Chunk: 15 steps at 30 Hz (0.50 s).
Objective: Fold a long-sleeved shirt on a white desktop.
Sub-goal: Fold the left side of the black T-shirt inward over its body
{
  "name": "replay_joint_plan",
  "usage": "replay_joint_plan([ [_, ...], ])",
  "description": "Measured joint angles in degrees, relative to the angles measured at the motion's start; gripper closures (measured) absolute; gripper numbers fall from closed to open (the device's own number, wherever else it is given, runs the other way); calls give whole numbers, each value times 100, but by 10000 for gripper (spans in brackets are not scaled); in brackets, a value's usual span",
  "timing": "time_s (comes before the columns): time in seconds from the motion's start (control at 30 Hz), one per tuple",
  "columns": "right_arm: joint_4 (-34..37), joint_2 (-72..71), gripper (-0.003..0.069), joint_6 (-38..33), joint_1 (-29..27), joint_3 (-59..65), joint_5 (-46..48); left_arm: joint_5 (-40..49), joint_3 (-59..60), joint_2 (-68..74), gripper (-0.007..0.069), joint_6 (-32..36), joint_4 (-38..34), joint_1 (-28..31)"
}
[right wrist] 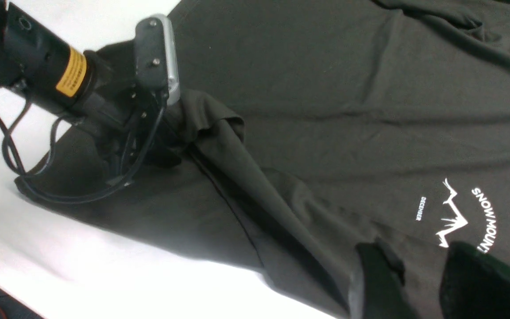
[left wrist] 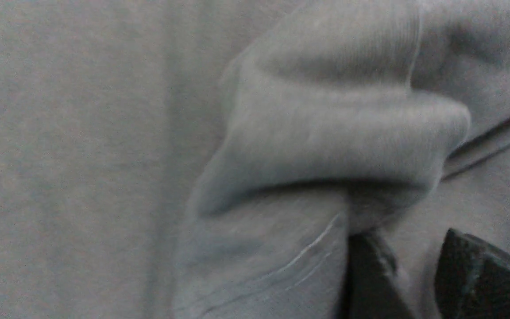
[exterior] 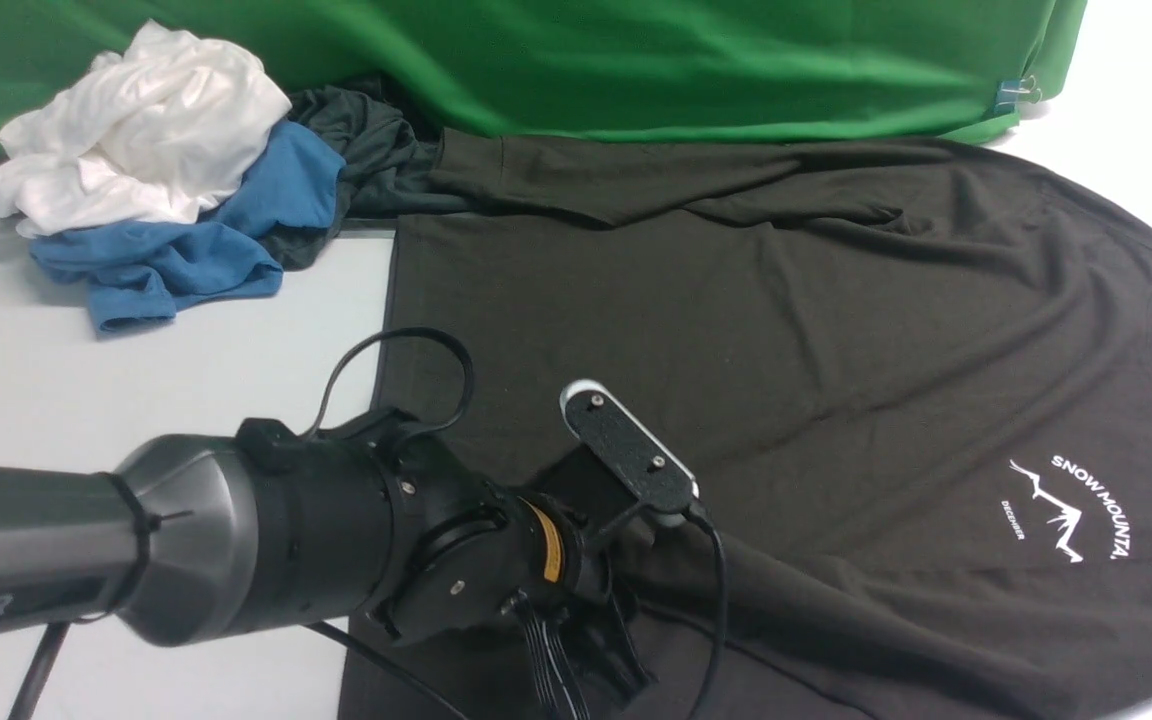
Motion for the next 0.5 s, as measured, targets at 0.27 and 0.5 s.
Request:
replay_joint_plan([
  [0.27,0,0,417,0,0,0,0,-22,0,130,478,364,80,277],
  [0.5,4,0,417,0,0,0,6,-91,0,162,556,791,75,277],
])
